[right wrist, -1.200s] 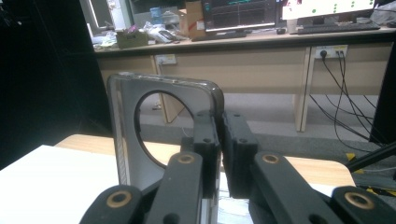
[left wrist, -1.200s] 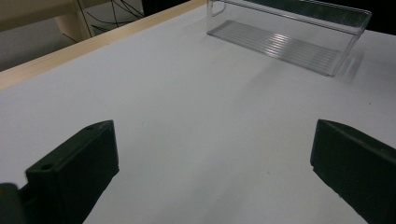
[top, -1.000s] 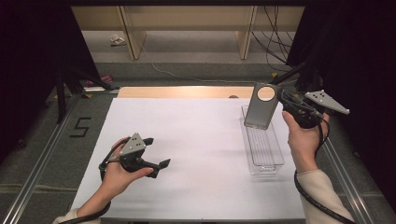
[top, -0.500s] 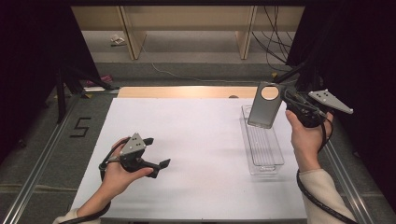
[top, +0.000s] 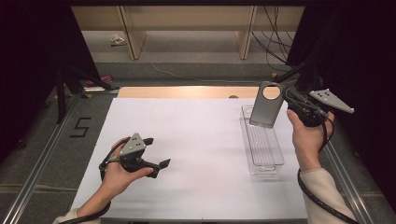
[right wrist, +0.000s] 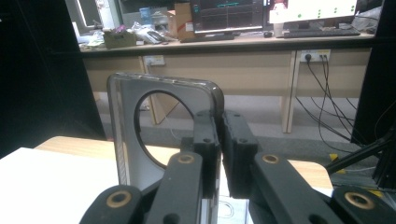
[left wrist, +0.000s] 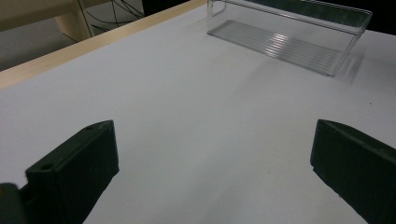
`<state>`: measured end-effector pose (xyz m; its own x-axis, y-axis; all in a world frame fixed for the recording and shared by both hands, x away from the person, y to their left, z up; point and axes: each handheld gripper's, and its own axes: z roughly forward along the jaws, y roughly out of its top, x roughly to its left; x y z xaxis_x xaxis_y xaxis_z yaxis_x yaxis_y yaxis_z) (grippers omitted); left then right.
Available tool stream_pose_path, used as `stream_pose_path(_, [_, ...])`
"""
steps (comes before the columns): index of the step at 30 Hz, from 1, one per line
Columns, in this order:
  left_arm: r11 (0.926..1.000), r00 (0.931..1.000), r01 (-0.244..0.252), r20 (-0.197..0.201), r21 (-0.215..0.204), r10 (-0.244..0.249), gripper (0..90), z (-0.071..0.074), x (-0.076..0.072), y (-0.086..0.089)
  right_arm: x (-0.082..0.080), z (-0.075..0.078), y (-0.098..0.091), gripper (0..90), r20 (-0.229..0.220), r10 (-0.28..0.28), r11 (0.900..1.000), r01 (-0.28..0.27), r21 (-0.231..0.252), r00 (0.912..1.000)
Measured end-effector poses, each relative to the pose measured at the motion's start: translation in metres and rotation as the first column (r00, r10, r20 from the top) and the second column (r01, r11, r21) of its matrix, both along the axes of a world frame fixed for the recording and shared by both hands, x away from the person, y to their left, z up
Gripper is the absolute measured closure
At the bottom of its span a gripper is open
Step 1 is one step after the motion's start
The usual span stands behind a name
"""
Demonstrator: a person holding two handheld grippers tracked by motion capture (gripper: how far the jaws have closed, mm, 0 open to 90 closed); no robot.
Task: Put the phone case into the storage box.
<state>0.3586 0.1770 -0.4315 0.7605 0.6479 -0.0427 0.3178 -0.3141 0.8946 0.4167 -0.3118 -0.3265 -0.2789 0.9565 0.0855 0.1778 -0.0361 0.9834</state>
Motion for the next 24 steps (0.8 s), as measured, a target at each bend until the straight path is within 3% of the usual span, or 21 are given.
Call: stream_pose_path(24, [1.0,1.0,0.001,0.0,-0.001,-0.001,0.4,-0.0001,0.0001,-0.0001,0.0049,0.0007,-0.0016,85.4,0.006,-0.01,0.9999,0.01,-0.011,0.9999])
